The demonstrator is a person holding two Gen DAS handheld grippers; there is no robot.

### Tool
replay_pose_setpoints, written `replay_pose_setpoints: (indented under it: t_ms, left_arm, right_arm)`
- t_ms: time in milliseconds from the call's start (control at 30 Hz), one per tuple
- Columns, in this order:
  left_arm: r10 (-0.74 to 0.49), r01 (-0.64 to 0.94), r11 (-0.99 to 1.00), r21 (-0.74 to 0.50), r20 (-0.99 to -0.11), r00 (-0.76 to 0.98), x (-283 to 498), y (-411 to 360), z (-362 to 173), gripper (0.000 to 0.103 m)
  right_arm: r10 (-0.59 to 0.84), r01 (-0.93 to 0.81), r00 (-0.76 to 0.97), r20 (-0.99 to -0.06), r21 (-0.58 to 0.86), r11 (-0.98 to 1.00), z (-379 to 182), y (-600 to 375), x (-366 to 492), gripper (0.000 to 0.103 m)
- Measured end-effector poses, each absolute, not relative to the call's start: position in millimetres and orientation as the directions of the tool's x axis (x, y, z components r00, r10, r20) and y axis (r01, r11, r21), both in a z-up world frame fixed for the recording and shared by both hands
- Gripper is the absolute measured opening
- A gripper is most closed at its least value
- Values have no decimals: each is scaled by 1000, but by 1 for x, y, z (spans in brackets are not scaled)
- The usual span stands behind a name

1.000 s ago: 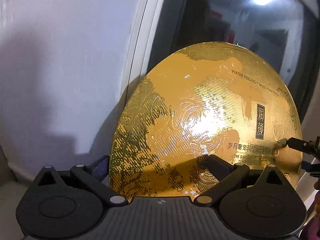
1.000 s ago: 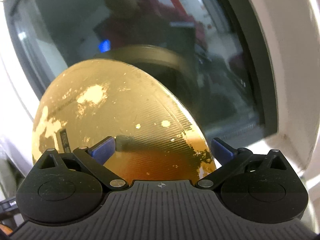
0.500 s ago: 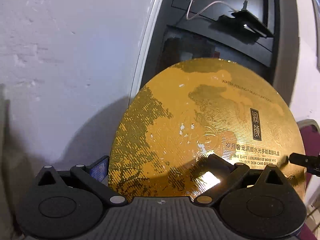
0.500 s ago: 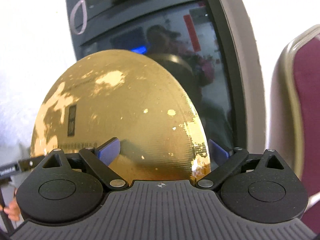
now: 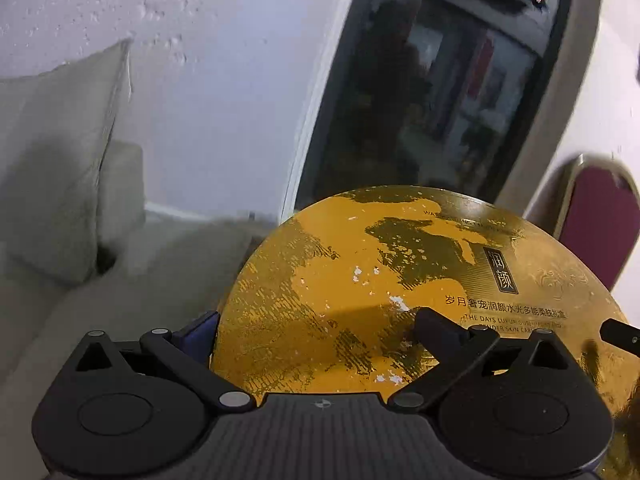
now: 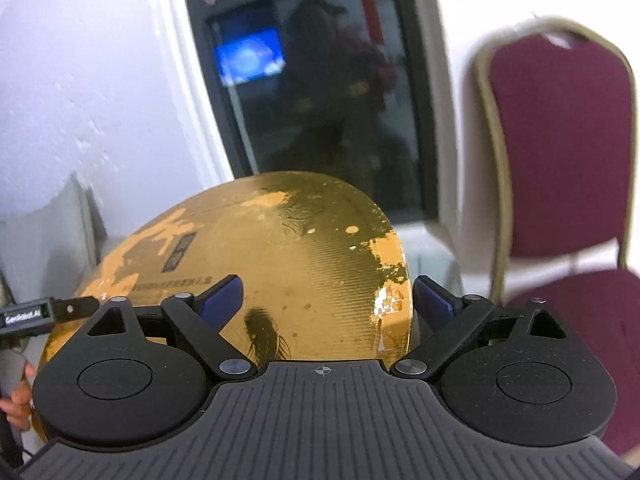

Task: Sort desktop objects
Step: 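Lift the gold lid off its resting spot with the right gripper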

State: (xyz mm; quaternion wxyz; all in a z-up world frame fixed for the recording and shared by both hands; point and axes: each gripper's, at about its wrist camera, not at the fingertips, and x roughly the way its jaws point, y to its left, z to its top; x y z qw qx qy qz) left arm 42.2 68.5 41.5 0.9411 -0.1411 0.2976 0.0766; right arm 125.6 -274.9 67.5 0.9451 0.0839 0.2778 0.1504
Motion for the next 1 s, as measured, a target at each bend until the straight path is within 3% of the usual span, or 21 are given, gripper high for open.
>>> replay_pose_setpoints:
  t_ms: [133, 300, 733, 1000]
  left_arm:
    - [44, -211, 956, -205, -612, 790, 26, 49, 36, 101]
    - [21, -161, 971, -179, -602, 798, 29, 29, 45, 101]
    - [-63, -18, 990, -140, -555, 829, 28, -35, 51, 101]
    - [-77, -12, 989, -149, -578, 813, 25, -46, 41, 101]
  right_arm:
    - [282, -181, 774, -566, 228, 957, 50, -293, 107, 95]
    - [216, -102, 781, -586, 221, 970, 49, -315, 80, 95]
    - [65, 60, 830, -554, 204, 977, 49, -370, 43, 95]
    - [39, 99, 825, -564, 213, 972, 42, -384, 34, 95]
